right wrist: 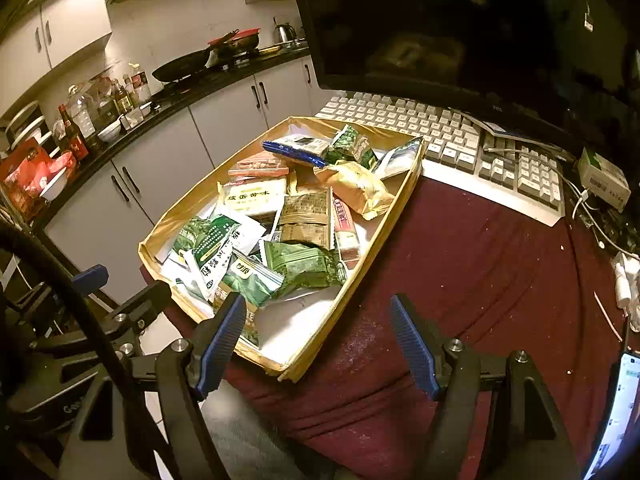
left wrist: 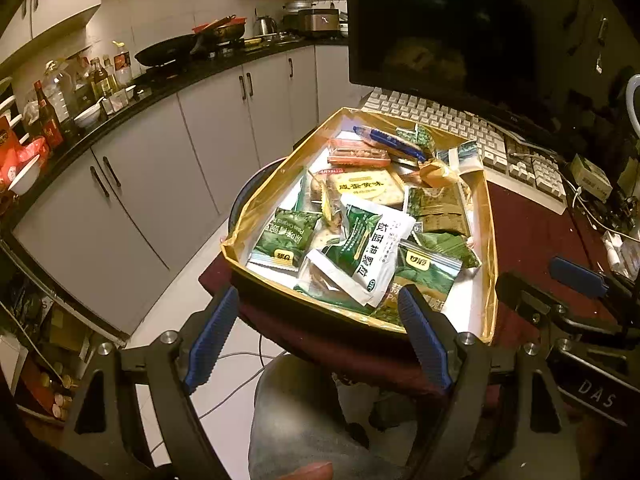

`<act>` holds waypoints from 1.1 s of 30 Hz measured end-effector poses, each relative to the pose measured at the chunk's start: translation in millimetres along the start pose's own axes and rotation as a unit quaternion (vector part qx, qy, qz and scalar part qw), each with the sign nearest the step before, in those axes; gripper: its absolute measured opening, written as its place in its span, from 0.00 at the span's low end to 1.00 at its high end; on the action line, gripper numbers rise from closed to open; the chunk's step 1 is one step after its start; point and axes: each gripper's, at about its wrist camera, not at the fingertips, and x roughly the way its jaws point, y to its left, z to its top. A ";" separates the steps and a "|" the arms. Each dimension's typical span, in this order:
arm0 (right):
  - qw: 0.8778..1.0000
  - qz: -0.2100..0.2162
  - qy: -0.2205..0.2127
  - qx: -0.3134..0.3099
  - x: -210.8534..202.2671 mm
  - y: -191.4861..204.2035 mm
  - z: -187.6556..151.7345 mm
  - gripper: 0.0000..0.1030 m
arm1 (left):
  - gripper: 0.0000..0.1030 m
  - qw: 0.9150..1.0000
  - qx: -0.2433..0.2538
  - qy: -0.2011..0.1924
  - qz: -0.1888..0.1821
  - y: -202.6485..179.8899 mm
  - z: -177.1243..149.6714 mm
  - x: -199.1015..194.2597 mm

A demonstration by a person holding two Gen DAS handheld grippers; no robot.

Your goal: Organize snacks

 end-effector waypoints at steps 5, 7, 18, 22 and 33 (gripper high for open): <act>1.000 0.000 0.001 0.002 -1.9 1.9 -5.3 0.72 | 0.80 1.000 0.002 0.000 0.001 1.0 -2.5 -4.0; 1.000 -0.002 0.000 0.000 -2.8 2.2 -5.8 0.72 | 0.80 1.000 0.003 -0.004 0.003 0.7 -4.0 -6.1; 1.000 -0.004 0.000 0.001 -2.3 -0.3 -2.9 0.72 | 0.80 1.000 0.010 0.001 0.002 -1.4 -1.0 -1.8; 1.000 -0.007 -0.002 0.001 -1.0 -0.2 -1.6 0.72 | 0.80 1.000 0.011 0.000 0.004 -0.7 0.5 -0.1; 1.000 -0.009 0.000 -0.001 3.0 3.0 2.5 0.72 | 0.80 1.000 0.006 -0.002 0.013 7.4 0.4 4.0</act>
